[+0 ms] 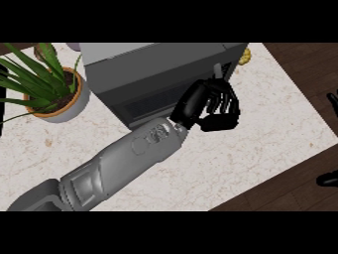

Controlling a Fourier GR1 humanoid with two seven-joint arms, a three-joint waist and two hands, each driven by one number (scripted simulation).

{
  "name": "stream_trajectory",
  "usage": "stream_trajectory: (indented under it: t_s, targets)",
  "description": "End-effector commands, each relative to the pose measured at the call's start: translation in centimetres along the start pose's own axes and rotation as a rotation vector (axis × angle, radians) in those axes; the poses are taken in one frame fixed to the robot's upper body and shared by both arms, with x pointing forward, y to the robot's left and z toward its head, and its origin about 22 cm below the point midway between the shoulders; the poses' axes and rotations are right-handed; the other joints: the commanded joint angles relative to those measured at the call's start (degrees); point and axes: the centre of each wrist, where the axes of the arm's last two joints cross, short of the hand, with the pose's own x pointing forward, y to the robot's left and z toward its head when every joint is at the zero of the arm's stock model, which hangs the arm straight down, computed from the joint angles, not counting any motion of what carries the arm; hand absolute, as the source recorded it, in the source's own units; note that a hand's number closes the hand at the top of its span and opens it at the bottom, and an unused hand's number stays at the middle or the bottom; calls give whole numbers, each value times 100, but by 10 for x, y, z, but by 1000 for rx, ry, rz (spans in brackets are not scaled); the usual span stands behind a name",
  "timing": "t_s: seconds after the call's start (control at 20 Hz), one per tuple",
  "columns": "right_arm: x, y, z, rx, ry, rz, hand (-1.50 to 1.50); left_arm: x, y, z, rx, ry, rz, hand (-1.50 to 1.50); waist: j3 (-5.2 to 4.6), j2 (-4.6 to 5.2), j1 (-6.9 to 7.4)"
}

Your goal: Pick up the milk, place it into the microwave and close the microwave

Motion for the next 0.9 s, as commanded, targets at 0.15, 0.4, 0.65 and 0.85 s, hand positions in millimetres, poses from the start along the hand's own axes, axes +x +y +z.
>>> stream_trajectory:
  t_s: [0.15, 0.4, 0.65, 0.85]
  targets:
    - [5, 7, -19, 143, -30, -99, -150, 25, -9, -21, -12, -43, 20, 150, 31, 80, -152]
    - [23, 11, -41, 289, -26, -63, 150, 21, -6, -22, 10, -21, 18, 150, 26, 100, -246]
    - [36, 36, -64, 508, -57, -94, 150, 25, -7, -24, 4, -30, 24, 150, 36, 66, -239]
    - [43, 48, -72, 566, -66, -106, 150, 27, -7, -25, 22, -30, 35, 150, 35, 60, -318]
